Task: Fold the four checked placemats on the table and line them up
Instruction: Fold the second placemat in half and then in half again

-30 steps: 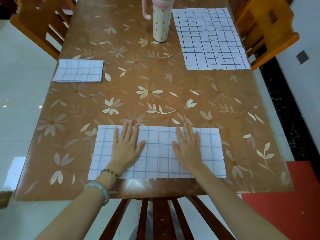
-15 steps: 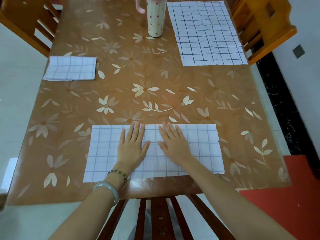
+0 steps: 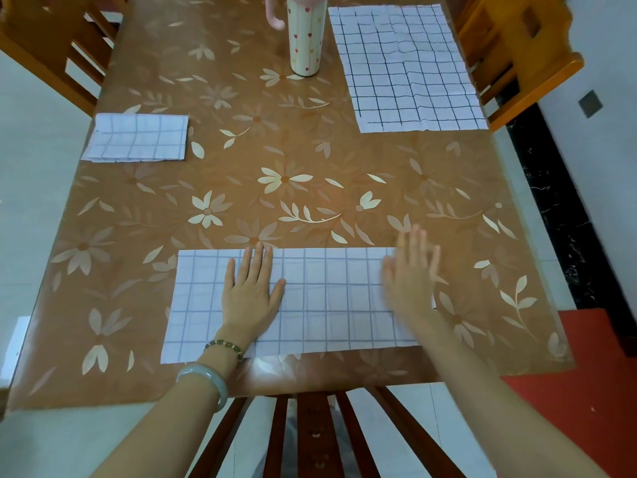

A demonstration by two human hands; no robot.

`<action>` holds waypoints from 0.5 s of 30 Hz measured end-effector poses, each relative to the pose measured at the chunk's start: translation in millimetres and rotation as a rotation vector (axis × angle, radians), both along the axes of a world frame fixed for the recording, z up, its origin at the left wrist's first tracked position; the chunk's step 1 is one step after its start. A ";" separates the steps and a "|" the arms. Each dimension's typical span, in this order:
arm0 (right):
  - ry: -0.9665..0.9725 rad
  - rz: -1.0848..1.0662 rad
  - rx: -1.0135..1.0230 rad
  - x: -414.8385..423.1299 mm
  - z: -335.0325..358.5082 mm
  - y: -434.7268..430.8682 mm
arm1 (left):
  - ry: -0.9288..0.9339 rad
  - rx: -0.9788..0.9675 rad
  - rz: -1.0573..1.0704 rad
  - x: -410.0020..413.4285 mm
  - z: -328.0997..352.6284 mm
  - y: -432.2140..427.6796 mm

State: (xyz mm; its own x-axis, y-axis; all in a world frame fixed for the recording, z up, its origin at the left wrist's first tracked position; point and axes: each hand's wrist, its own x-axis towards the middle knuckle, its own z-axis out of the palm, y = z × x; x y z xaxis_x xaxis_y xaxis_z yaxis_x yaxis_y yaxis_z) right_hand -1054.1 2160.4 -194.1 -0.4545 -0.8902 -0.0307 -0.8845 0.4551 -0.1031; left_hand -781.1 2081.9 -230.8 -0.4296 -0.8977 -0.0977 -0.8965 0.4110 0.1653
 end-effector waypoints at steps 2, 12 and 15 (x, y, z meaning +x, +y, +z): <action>-0.138 0.125 -0.088 54.4 8.1 -19.7 | -0.007 0.014 0.004 -0.6 0.4 0.2; -0.086 0.361 0.116 92.6 -27.4 -19.0 | 0.004 0.027 0.016 8.1 2.0 -4.1; -0.069 0.282 0.134 38.1 -29.3 1.9 | -0.003 0.033 0.092 31.9 2.3 -11.0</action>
State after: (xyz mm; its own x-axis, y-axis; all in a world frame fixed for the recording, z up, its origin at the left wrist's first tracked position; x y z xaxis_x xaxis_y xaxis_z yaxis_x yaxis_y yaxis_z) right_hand -1016.1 2162.3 -223.5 -0.1836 -0.9667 -0.1782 -0.9706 0.2069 -0.1226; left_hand -749.2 2070.9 -228.5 -0.3451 -0.9296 -0.1295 -0.9307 0.3212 0.1747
